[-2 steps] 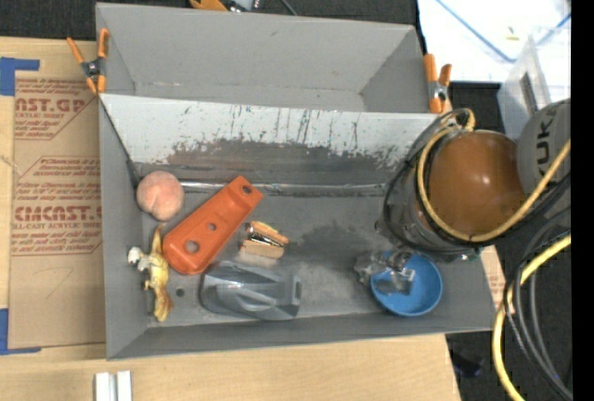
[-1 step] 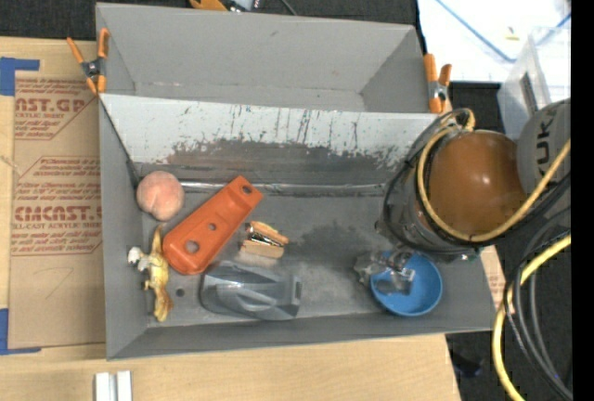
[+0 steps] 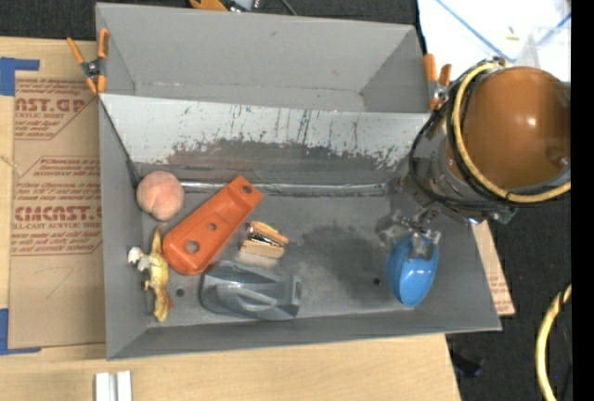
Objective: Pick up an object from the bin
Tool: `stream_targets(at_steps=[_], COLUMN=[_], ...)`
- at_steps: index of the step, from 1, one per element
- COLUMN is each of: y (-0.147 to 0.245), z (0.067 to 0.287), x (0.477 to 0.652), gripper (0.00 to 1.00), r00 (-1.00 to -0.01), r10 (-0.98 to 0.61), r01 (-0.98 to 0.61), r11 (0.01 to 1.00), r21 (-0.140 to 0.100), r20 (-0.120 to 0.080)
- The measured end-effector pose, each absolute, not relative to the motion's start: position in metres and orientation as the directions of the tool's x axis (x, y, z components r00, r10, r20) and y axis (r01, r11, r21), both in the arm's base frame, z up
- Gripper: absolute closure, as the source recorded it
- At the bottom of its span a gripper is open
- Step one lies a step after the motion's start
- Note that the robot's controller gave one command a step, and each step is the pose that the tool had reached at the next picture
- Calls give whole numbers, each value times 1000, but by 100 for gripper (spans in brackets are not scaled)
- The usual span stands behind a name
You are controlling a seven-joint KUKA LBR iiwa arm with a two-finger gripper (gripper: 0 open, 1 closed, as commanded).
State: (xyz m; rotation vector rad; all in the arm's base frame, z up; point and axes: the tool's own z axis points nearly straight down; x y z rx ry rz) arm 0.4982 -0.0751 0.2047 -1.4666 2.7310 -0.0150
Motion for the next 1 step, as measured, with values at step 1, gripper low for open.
stream_targets(at_steps=[1], y=[-71], z=[204], x=[497], gripper=[100], r00=[-531], r10=[-847], r01=[-847], r11=[531], r21=[-11], r20=[-26])
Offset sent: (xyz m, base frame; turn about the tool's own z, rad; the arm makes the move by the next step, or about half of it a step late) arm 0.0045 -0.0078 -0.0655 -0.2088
